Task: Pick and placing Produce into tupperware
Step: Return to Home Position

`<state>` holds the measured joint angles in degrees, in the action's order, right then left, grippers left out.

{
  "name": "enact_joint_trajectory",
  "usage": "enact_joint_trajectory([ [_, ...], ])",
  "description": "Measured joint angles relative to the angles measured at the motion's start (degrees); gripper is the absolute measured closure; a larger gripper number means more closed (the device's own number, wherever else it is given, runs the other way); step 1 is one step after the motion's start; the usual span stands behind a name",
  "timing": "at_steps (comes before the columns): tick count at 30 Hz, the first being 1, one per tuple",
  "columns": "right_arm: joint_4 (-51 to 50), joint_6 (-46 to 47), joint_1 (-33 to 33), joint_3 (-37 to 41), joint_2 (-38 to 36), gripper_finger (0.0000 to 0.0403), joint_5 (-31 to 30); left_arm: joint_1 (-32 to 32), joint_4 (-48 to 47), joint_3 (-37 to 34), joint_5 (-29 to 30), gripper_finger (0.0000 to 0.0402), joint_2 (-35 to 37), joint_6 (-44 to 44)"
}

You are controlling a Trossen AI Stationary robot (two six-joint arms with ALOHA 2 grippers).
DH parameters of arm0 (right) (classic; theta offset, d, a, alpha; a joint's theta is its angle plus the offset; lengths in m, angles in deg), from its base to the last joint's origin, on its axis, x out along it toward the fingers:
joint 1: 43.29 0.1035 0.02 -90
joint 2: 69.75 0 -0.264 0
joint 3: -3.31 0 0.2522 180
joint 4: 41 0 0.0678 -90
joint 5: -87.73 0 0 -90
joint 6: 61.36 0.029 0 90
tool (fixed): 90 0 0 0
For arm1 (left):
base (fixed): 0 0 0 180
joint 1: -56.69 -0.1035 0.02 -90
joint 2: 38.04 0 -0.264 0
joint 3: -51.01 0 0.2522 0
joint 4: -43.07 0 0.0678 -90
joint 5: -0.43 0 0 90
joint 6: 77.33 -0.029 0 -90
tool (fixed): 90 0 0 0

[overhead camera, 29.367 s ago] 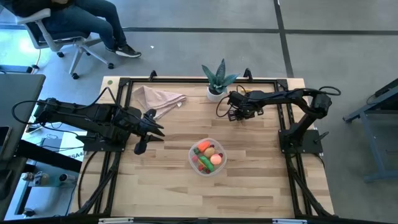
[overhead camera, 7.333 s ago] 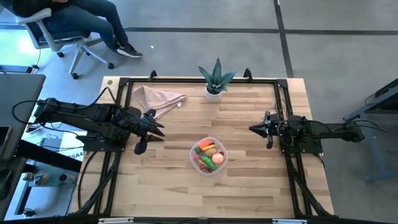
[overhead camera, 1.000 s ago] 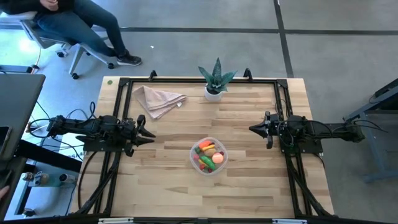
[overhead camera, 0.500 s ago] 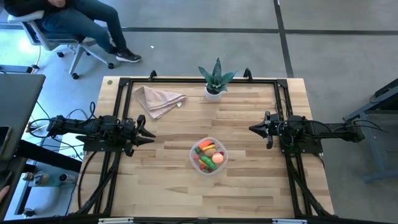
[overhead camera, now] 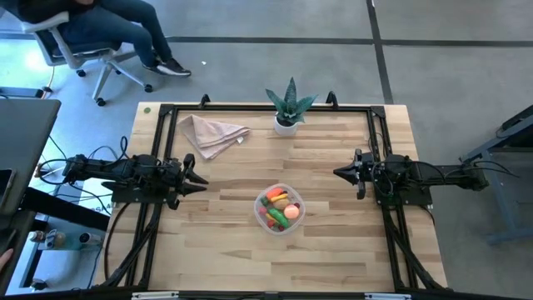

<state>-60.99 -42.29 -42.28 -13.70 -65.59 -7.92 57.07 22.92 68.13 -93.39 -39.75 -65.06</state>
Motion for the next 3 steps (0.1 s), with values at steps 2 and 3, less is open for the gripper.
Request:
enact_joint_trajectory([
  [2, 0.0, 0.0, 0.0, 0.0, 0.0, 0.0402, 0.0, 0.0, 0.0, 0.0, 0.0, 0.0318, 0.0, 0.0],
  [3, 0.0, 0.0, 0.0, 0.0, 0.0, 0.0402, 0.0, 0.0, 0.0, 0.0, 0.0, 0.0318, 0.0, 0.0],
])
